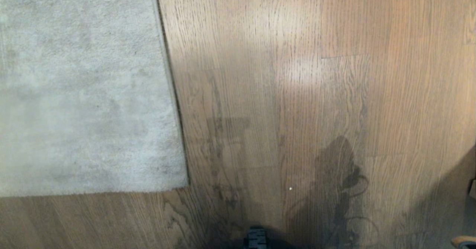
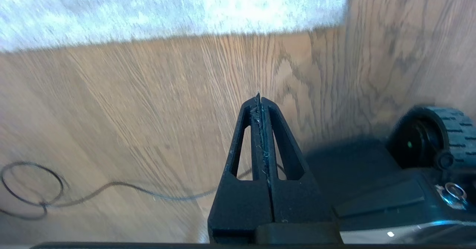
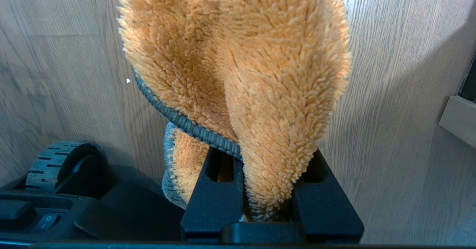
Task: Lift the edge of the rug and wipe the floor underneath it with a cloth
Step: Lift up the carpet
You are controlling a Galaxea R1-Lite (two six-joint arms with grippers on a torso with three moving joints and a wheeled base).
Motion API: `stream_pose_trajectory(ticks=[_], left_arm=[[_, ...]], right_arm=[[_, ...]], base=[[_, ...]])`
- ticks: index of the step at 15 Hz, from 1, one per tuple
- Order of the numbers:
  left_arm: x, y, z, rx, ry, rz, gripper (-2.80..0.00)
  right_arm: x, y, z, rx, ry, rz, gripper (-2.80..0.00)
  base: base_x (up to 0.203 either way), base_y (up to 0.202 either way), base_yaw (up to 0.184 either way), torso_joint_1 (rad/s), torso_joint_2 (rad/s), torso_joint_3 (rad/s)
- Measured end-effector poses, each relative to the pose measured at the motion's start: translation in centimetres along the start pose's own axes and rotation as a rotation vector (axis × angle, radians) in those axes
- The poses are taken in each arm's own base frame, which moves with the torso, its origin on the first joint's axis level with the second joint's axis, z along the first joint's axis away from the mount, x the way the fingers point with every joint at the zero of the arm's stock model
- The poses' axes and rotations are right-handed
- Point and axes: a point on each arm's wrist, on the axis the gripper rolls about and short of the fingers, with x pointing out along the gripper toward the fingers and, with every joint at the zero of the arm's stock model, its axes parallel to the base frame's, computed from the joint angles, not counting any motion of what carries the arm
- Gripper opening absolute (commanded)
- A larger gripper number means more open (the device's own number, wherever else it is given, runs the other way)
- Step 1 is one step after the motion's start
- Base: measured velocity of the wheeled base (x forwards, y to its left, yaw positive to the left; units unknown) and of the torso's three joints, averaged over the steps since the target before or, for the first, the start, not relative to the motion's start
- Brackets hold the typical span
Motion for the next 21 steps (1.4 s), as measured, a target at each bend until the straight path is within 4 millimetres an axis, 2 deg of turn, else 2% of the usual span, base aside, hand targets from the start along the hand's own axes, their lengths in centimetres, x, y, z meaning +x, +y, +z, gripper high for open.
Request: stream_pose_trajectory(ticks=[4,9,12,16,21], left_arm=[[0.8,-0.2,0.6,0.008,0.084,-0.037,-2.80],[3.2,-1.0,2.7,0.026,0.240,-0.133,-2.80],[5.1,-1.4,4.1,0.034,0.300,-0.136,-2.80],[8.8,-2.4,6.1,0.048,0.304,-0.144,-2.80],[12.0,-3.3,6.4,0.066,0.326,-0.148,-2.80]], right_arm=[[0.0,0.0,0.0,0.000,0.000,0.000,-2.80],[0.0,0.0,0.0,0.000,0.000,0.000,-2.80],[0.0,0.0,0.0,0.000,0.000,0.000,-2.80],[0.0,0.0,0.0,0.000,0.000,0.000,-2.80],[0.0,0.0,0.0,0.000,0.000,0.000,-2.80]], base=[[0.000,0.000,0.000,0.000,0.00,0.000],[0.000,0.000,0.000,0.000,0.00,0.000],[0.000,0.000,0.000,0.000,0.00,0.000],[0.000,0.000,0.000,0.000,0.00,0.000],[0.000,0.000,0.000,0.000,0.00,0.000]])
